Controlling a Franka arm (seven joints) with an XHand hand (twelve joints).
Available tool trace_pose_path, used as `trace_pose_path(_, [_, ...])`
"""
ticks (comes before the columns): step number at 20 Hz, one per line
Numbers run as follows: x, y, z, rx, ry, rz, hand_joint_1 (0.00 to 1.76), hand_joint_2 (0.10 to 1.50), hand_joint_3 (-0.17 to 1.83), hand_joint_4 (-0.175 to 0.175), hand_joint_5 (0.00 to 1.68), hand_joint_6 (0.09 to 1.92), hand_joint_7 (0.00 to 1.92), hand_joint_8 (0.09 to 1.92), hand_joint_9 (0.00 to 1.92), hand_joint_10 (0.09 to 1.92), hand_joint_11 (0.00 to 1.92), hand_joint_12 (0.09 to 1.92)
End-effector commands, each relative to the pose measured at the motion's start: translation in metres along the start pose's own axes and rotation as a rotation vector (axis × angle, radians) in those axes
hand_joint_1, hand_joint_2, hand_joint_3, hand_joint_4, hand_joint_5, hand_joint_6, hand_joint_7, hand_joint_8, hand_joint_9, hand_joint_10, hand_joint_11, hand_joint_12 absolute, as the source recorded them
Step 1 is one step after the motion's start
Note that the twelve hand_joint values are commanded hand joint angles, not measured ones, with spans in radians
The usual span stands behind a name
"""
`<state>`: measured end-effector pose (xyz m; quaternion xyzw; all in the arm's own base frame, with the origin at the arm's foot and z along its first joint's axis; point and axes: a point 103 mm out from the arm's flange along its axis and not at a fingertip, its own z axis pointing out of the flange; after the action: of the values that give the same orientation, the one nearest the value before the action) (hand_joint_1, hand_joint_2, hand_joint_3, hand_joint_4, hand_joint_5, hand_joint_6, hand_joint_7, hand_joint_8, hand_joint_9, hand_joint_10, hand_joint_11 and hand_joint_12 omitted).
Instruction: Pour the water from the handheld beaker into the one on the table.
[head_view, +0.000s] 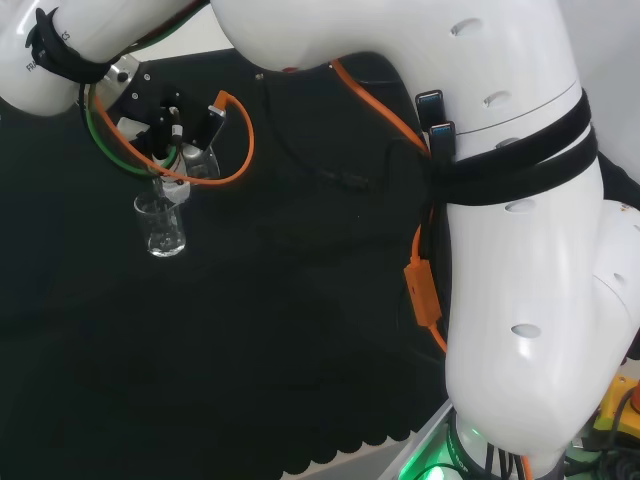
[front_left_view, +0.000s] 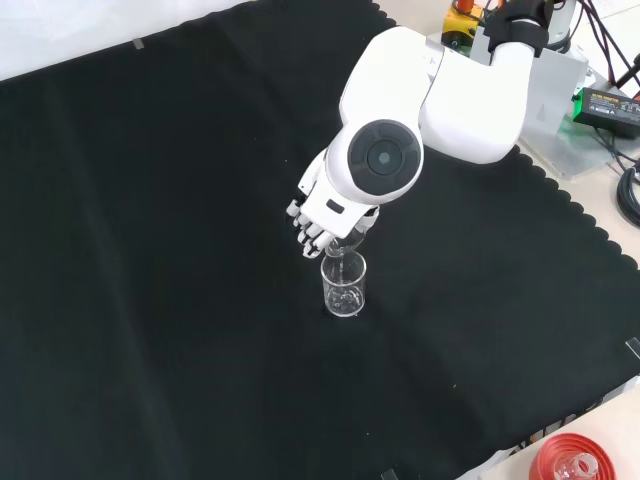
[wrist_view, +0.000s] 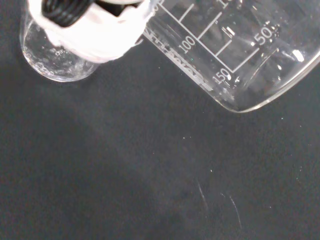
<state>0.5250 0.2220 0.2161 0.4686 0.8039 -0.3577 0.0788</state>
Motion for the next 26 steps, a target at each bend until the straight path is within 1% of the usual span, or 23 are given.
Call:
trace_pose_path(1, [0.0003, -0.0003, -0.0010, 0.005, 0.000, 0.001, 1.32, 1.02, -0.17, -0.175, 1.44, 0.19, 1.56, 0.09, 1.48, 0.10, 1.23, 0.80])
trace_pose_path(14, [0.0014, -0.0004, -0.0021, 0.004, 0.006, -0.003, 1.32, 1.02, -0.17, -0.175, 1.44, 0.19, 1.56, 0.09, 1.48, 0.09, 1.24, 0.79])
trace_pose_path(20, [0.0022, -0.0002, -0.0034, 0.013, 0.005, -0.001, 1.32, 1.02, -0.17, -0.175, 1.44, 0.19, 1.56, 0.09, 1.48, 0.09, 1.24, 0.79])
trace_pose_path(26, [0.0033, -0.0005, -0.0079, -0.006, 0.020, -0.008, 1.32, 1.02, -0.17, -0.175, 1.44, 0.19, 1.56, 0.09, 1.48, 0.09, 1.24, 0.79])
